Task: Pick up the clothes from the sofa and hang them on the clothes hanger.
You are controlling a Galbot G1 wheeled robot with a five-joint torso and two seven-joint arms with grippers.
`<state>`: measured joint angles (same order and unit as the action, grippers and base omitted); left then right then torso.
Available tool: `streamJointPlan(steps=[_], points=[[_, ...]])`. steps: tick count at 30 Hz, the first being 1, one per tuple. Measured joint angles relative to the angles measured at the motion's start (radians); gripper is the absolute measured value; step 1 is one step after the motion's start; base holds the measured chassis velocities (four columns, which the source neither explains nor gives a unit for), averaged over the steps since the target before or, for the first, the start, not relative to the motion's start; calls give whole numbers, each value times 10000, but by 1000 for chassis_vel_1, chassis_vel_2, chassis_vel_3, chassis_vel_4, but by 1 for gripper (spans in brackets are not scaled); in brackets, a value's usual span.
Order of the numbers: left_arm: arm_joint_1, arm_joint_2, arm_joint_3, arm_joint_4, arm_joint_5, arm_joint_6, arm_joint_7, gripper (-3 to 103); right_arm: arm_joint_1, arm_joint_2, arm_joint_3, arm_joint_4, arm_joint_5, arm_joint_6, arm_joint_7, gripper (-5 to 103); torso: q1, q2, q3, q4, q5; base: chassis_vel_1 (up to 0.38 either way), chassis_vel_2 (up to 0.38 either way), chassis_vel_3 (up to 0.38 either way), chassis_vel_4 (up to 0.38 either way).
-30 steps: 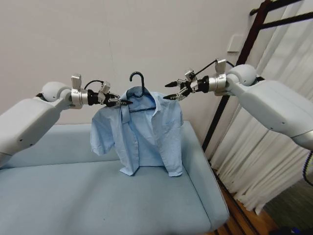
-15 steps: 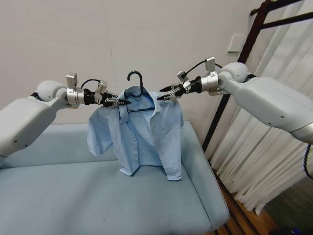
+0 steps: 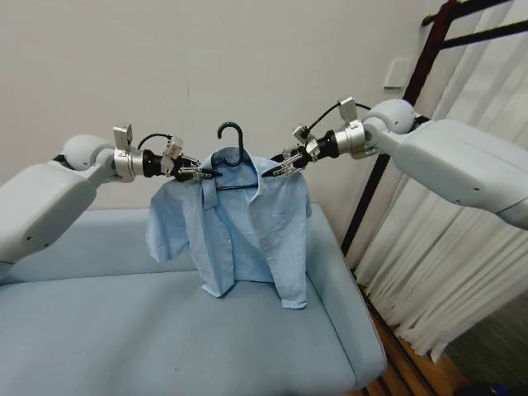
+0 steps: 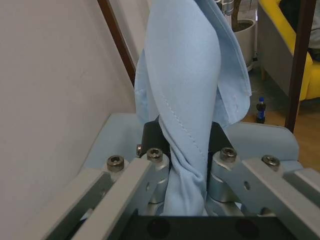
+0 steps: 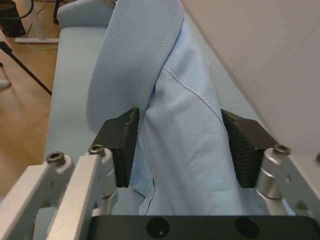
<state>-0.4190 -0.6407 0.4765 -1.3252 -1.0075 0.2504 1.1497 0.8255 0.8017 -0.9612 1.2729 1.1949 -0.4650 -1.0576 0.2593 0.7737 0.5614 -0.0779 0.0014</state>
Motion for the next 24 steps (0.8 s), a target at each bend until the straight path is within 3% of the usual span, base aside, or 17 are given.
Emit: streamJointPlan(steps=[7, 9, 11, 14, 24], points=[[10, -14, -54, -72, 5, -1, 33, 11, 51, -5, -50, 72, -24, 0, -53, 27, 0, 0, 0, 0, 1, 0, 0, 0, 0], [20, -13, -64, -85, 5, -1, 35, 11, 60, -9, -52, 82, -21, 0, -54, 27, 0, 0, 0, 1, 0, 0, 0, 0, 0], [63, 19, -108, -125, 8, -5, 16, 11, 103, -54, -80, 138, 20, 2, -113, 16, 0, 1, 0, 0, 0, 0, 0, 0, 0], [120, 48, -162, -170, 9, -9, 18, 11, 123, -140, -85, 226, 89, 12, -145, 9, 0, 1, 0, 1, 0, 0, 0, 0, 0], [94, 44, -235, -180, 29, -132, 16, 11, 150, -430, -8, 588, 374, 88, 9, 9, 0, 1, 0, 1, 0, 0, 0, 0, 0]])
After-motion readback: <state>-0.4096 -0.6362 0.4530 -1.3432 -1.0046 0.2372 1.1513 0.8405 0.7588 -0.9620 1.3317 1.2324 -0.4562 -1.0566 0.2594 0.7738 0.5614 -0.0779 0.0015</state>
